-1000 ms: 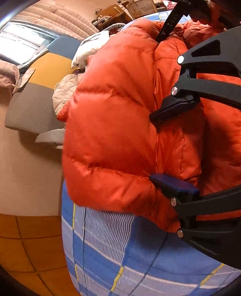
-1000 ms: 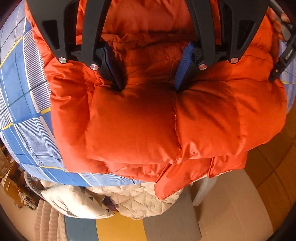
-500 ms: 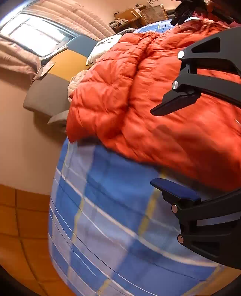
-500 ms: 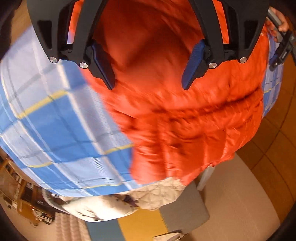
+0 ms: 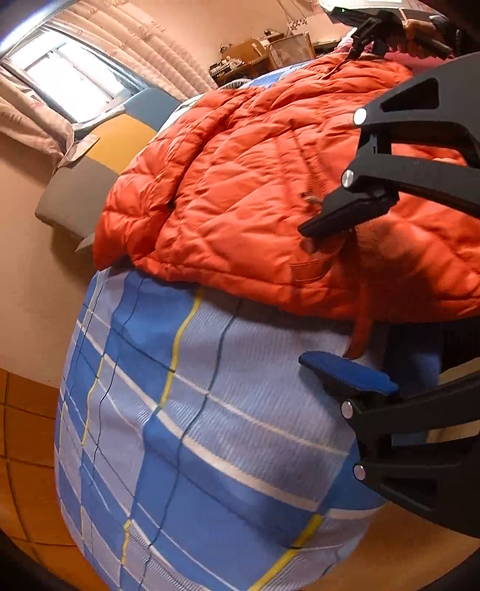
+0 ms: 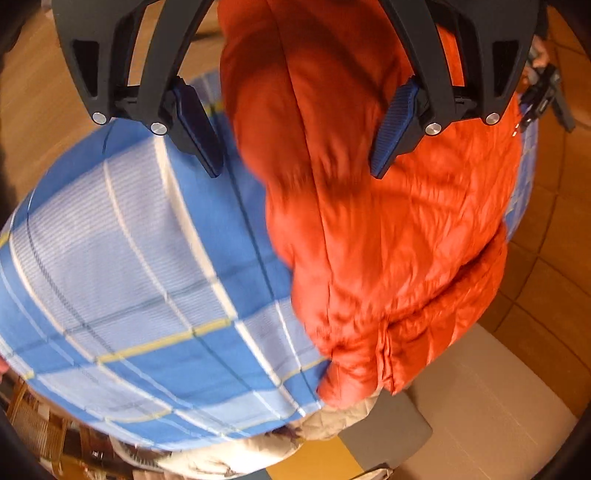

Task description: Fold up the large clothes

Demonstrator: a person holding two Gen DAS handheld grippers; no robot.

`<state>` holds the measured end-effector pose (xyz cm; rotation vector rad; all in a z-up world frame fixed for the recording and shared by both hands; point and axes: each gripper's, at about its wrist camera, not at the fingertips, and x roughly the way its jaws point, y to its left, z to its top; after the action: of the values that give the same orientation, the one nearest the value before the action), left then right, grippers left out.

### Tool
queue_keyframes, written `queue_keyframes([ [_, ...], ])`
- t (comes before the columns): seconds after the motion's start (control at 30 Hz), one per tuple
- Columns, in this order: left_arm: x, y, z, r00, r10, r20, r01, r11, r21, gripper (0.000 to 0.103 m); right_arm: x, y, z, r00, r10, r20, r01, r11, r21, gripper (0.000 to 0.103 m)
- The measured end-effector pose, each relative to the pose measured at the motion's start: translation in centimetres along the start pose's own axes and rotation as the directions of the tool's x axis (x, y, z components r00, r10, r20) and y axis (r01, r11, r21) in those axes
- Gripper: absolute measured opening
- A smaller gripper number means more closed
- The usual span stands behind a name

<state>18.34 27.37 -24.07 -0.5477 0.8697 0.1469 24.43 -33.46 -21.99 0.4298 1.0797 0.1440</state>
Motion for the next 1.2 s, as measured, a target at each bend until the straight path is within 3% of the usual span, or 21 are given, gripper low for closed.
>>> queue_keyframes([
  [0.1, -0.2, 0.0, -0.6, 1.000, -0.014, -0.014, 0.014, 1.000, -0.006, 0.050, 0.1, -0.1, -1.2, 1.000, 0.019, -0.025, -0.019, 1.000, -0.011, 0.077],
  [0.27, -0.6, -0.3, -1.6, 0.998, -0.032, -0.053, 0.033, 0.999, 0.013, 0.041, -0.6, 1.0, -1.7, 0.999, 0.021, -0.024, -0.023, 0.997, -0.080, 0.040],
  [0.4, -1.2, -0.8, -2.1, 0.995, -0.077, -0.058, 0.080, 0.995, 0.051, 0.011, -1.5, 2.1, -1.7, 1.000, 0.015, -0.014, -0.017, 0.990, -0.141, 0.020],
  [0.47, -1.9, -0.7, -2.1, 0.994, -0.098, -0.050, 0.101, 0.993, 0.056, 0.006, -2.4, 2.6, -1.7, 1.000, 0.030, -0.005, -0.031, 0.987, -0.155, 0.015],
  [0.73, -5.6, -1.1, -3.1, 0.989, -0.137, -0.050, 0.142, 0.985, 0.102, 0.004, -6.0, 2.5, -2.2, 0.998, 0.057, -0.006, -0.057, 0.981, -0.186, 0.013],
  [0.97, -7.3, -0.2, -4.9, 0.982, -0.166, -0.090, 0.174, 0.980, 0.091, 0.004, -6.3, 1.8, -3.1, 0.998, 0.045, -0.044, -0.052, 0.980, -0.190, 0.012],
  [1.2, -8.3, -0.9, -3.0, 0.970, -0.239, -0.042, 0.243, 0.963, 0.116, 0.003, -7.1, 3.3, -1.8, 0.996, 0.089, 0.002, -0.087, 0.972, -0.220, 0.011],
])
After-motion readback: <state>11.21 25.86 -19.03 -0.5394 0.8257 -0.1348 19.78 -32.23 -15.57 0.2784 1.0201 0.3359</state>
